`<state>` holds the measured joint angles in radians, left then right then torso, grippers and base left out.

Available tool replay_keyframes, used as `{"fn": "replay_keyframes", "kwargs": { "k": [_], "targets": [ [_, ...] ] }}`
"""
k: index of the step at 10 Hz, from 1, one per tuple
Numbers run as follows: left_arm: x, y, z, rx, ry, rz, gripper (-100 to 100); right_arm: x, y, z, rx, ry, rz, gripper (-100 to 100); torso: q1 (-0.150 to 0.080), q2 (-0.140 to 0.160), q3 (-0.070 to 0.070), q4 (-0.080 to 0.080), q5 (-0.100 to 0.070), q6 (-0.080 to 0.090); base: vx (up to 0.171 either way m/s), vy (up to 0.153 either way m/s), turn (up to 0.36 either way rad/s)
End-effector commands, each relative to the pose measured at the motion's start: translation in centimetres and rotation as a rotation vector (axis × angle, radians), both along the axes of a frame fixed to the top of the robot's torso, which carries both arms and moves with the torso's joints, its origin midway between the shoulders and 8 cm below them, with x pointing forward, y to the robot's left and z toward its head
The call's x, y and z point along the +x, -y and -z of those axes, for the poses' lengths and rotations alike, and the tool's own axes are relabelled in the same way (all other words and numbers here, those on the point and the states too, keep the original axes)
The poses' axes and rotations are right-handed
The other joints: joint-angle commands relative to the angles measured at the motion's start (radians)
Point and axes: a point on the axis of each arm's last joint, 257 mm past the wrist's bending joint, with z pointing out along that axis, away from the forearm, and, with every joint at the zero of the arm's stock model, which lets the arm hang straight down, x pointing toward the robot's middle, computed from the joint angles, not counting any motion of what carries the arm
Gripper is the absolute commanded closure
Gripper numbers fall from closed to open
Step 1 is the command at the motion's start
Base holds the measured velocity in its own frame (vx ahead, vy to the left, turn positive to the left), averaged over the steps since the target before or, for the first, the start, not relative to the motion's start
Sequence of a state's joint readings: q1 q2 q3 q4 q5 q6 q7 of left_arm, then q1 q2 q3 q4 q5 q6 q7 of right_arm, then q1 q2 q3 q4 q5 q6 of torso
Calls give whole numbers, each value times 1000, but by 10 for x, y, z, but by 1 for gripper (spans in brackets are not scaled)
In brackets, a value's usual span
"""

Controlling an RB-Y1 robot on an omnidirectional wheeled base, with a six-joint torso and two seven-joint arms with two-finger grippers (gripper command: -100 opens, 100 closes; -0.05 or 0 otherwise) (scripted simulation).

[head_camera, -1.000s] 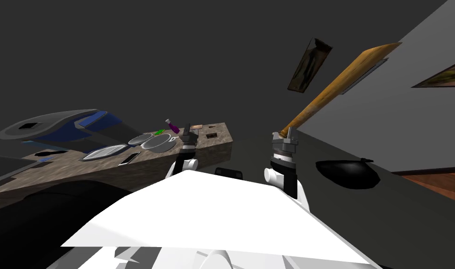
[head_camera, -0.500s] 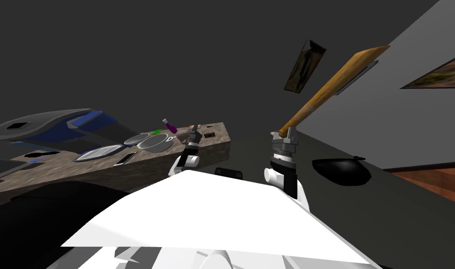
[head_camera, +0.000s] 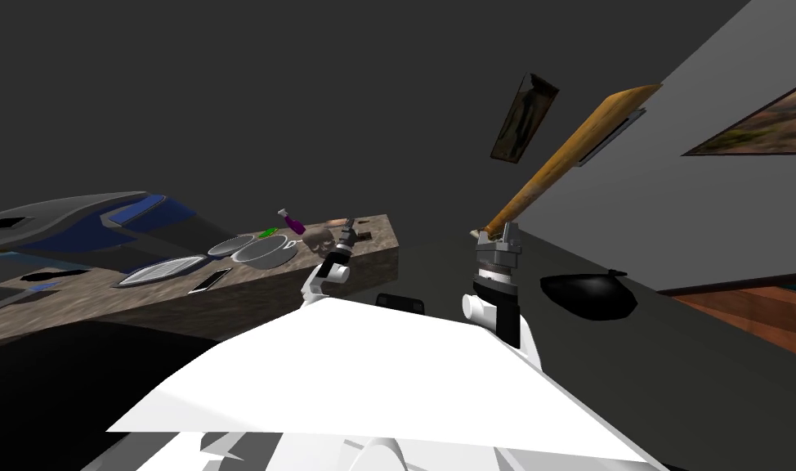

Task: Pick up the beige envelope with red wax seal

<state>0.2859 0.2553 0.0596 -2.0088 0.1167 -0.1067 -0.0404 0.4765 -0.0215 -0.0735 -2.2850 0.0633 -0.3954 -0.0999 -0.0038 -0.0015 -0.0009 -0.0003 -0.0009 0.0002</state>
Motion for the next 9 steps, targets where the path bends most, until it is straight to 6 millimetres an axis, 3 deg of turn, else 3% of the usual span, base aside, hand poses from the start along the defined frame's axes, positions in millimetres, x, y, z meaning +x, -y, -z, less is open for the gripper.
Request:
{"fn": "replay_keyframes", "kwargs": {
  "k": [1, 4, 9],
  "targets": [
    [8, 1, 20, 7, -53, -2, -100, 0, 0, 0, 0, 0, 0, 0, 0, 0, 0, 0, 0, 0, 13, -50, -18],
    [35, -6, 45, 32, -151, 1, -100, 0, 0, 0, 0, 0, 0, 0, 2, 1, 0, 0, 0, 0, 6, -41, -25],
    [61, -23, 86, 54, -296, -13, -100, 0, 0, 0, 0, 0, 0, 0, 1, 1, 0, 0, 0, 0, 7, -42, -19]
  ]
}}
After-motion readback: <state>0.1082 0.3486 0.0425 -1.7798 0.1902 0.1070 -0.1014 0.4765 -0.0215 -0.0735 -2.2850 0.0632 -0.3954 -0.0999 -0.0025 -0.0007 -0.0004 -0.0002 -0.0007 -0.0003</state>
